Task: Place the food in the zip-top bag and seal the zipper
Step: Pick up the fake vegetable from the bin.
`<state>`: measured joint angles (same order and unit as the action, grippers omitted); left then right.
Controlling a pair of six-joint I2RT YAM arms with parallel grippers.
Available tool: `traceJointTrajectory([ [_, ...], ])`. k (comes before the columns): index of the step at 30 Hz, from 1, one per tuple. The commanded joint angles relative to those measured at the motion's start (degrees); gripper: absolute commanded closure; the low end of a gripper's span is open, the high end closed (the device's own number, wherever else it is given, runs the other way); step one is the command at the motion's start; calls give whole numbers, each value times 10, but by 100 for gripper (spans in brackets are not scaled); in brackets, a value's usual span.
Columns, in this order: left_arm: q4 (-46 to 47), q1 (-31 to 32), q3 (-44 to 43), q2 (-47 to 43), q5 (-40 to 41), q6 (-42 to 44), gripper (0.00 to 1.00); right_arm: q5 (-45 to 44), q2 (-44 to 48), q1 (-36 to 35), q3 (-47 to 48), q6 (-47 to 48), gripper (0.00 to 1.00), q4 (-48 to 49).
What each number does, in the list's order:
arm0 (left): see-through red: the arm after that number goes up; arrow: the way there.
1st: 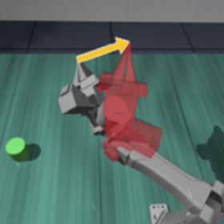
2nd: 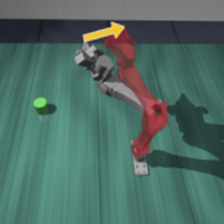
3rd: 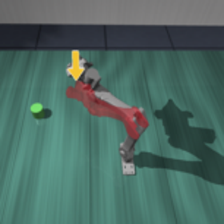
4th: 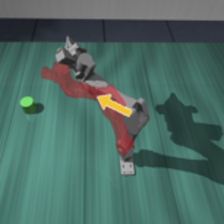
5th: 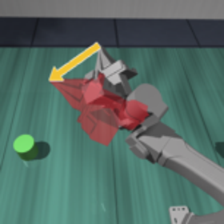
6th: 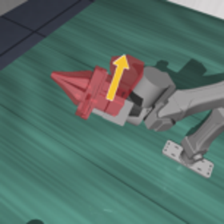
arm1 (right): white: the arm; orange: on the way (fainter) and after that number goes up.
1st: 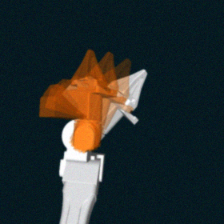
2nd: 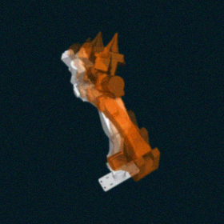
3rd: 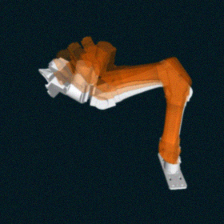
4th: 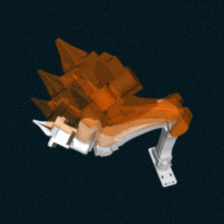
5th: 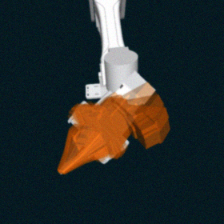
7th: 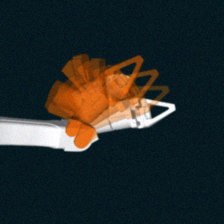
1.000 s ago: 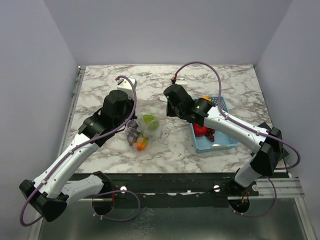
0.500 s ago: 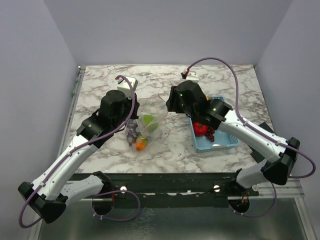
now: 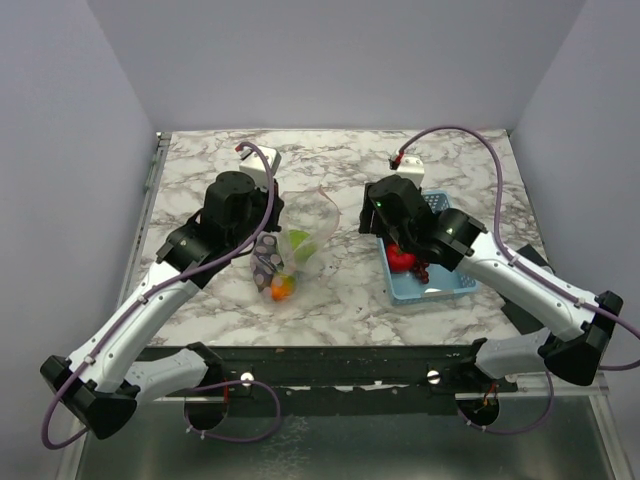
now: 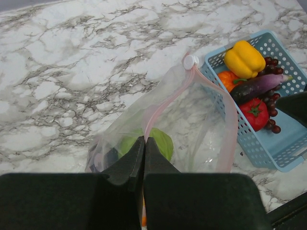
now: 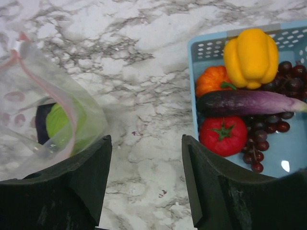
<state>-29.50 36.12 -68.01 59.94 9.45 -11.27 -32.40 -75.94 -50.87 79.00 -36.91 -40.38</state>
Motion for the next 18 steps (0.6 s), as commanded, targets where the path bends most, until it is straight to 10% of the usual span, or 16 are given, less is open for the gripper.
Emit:
traceJointTrajectory([
  [1,-4,-1,-17,8,-19,9,100,-60,20,2,-26,-25,34,-64],
  [18,-10,0,-16,2,-35,-1,100,-38,57,49,-163,-86,10,-79],
])
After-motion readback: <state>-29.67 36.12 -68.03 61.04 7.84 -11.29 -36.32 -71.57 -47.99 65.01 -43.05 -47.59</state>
